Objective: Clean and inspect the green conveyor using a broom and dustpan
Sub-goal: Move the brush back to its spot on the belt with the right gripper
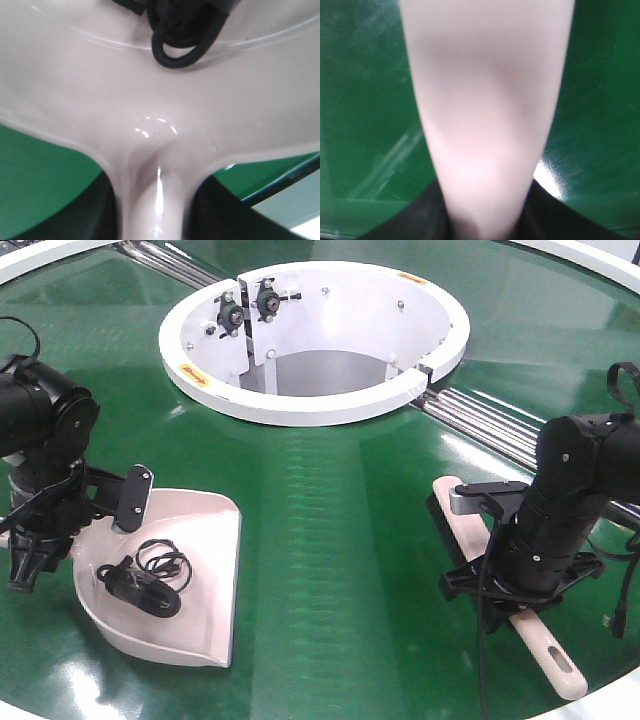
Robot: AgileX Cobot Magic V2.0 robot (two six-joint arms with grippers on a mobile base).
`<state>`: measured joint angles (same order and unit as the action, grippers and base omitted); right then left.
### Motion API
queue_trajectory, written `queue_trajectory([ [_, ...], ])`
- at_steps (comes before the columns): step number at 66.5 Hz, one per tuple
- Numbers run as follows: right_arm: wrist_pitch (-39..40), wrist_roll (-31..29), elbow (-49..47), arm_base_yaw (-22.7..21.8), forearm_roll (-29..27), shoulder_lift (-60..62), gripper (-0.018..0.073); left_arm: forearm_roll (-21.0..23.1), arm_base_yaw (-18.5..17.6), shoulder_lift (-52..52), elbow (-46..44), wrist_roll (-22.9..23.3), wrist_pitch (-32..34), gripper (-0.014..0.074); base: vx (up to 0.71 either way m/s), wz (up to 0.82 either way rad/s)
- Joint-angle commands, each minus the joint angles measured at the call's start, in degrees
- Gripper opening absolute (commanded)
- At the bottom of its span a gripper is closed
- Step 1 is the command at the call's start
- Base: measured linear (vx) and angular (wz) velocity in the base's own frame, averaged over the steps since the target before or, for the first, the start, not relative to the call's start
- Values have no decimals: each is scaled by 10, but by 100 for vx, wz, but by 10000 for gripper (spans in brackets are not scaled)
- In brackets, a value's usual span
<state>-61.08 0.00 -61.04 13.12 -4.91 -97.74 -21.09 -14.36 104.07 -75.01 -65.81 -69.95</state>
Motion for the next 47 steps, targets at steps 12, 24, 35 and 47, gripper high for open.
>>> queue_trajectory([
  [12, 5, 0, -11, -4, 0, 27, -4, 0, -7, -24, -15, 2, -1, -6, 0, 0],
  [24, 30, 0, -11, -4, 1, 27, -4, 0, -7, -24, -15, 2, 1, -6, 0, 0],
  [35, 31, 0, -11, -4, 1, 27, -4, 0, -7, -24, -15, 2, 1, -6, 0, 0],
  [47, 35, 0, -11, -4, 13, 27, -1, 2, -7, -24, -15, 2, 23, -6, 0, 0],
])
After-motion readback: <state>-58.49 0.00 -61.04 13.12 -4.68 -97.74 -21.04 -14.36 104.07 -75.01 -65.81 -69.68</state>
